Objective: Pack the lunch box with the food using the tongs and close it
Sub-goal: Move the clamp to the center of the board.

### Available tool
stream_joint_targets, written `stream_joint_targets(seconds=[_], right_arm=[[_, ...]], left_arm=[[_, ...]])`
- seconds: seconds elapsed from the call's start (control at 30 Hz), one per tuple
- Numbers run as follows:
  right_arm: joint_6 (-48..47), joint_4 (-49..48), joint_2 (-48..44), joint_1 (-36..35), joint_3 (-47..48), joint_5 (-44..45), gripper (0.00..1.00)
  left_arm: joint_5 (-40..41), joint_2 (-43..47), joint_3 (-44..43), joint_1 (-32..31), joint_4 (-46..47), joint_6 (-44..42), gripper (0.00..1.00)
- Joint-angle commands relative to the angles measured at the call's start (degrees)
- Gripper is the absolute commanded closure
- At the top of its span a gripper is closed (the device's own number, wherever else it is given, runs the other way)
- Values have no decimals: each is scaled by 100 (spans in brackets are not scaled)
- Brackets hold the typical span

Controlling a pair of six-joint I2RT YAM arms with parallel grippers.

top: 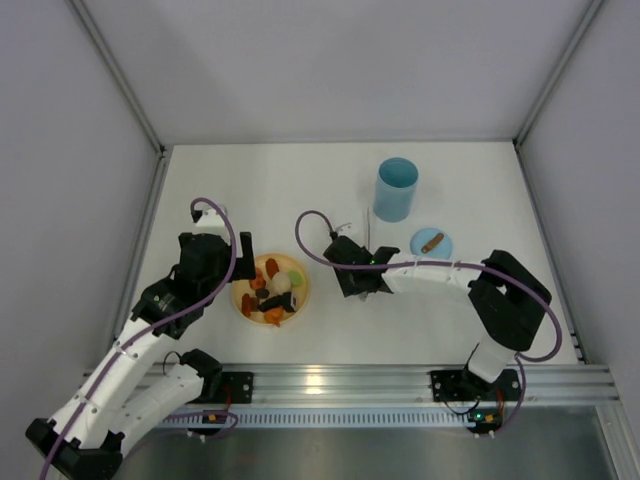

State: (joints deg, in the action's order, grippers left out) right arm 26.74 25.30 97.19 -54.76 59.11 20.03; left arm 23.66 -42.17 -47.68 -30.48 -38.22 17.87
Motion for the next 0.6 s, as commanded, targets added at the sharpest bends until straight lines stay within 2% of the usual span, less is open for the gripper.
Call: stream_joint_targets(seconds=[0.0, 0.07, 0.17, 0.2, 0.3, 0.5, 0.57], right_arm=[[138, 45, -534, -149, 100, 352, 56], [182, 142, -656, -175, 162, 527, 46], [305, 203, -736, -166, 197, 738, 38], [340, 256, -701, -166, 249, 852, 31], [463, 537, -333, -114, 557, 1160, 18], [630, 555, 406, 44, 1023, 1310, 5], [692, 511, 520, 123, 1058, 1232, 4]], left_arm=[[69, -28, -110, -19, 34, 32, 1], [69, -28, -110, -11, 34, 24, 1], [69, -28, -110, -19, 34, 24, 1], [77, -28, -110, -11, 34, 24, 1], [60, -45, -110, -11, 42, 33, 1], [77, -63, -110, -11, 34, 33, 1], [77, -72, -110, -11, 34, 33, 1]])
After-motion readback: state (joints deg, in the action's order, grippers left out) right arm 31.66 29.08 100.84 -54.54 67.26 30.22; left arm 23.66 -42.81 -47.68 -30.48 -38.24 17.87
